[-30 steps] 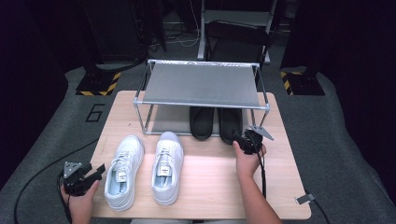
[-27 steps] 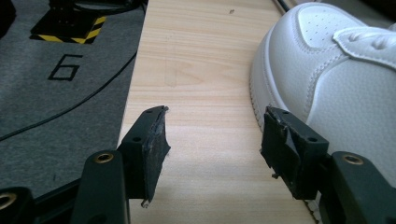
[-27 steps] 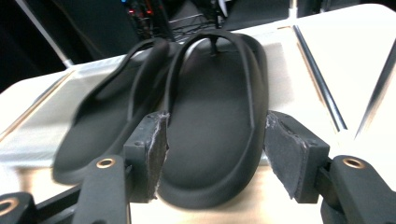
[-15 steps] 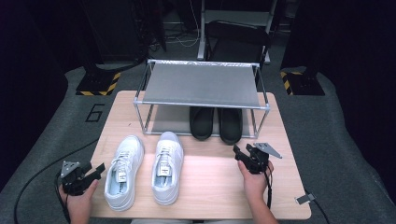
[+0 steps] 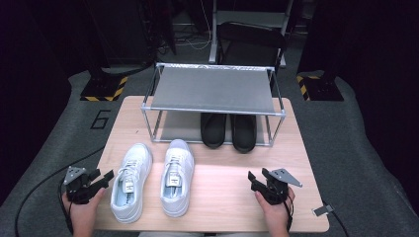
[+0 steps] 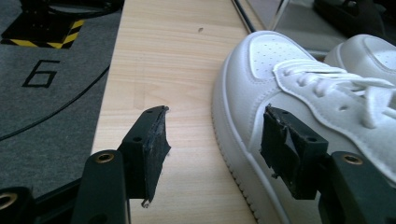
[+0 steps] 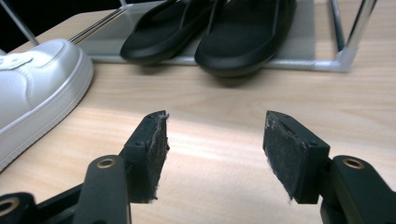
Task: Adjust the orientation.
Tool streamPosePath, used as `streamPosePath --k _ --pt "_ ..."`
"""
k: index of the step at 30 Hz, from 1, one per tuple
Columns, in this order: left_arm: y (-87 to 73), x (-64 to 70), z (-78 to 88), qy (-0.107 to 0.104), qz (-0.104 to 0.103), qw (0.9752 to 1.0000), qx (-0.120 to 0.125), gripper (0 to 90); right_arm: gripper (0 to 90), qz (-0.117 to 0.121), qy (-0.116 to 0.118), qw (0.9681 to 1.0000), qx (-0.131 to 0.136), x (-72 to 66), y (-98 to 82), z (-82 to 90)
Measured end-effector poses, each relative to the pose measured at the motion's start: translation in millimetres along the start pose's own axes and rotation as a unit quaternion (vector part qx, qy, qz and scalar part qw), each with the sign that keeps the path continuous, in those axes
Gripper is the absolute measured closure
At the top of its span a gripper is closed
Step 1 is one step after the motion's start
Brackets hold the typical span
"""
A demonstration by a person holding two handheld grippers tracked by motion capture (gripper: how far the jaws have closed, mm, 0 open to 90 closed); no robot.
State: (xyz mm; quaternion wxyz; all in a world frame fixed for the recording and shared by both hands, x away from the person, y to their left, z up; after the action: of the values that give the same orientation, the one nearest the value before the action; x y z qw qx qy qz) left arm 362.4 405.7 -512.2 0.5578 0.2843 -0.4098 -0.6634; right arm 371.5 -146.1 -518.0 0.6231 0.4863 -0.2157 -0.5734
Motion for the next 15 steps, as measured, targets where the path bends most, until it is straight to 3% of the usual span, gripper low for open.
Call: streamPosePath --k 6,10,15 --pt "5.3 4.7 3.4 -0.008 0.000 1.0000 0.003 40.4 39.7 0.010 0.004 0.9999 0.001 -2.7 -4.9 4.2" --pt "8.1 5.7 8.6 -0.009 0.000 1.0000 0.001 40.1 39.8 0.002 0.007 1.0000 -0.002 -2.4 -6.7 5.7" --pt "10.1 9.6 13.3 -0.026 0.005 0.9997 -0.003 40.2 39.7 -0.003 0.010 0.9999 -0.002 -0.9 -8.5 7.2"
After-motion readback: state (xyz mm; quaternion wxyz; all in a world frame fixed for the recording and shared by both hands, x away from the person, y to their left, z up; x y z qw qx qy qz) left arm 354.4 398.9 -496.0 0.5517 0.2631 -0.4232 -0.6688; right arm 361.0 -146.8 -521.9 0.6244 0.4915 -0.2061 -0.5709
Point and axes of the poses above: each handheld gripper's, and its own axes: z roughly backward along the jaws, y roughly out of its top, x roughly to its right, the point moved 4 cm from there along -z, roughly forward along the jaws, and after that the axes turned 6 degrees about -z, right-handed, at the moved point
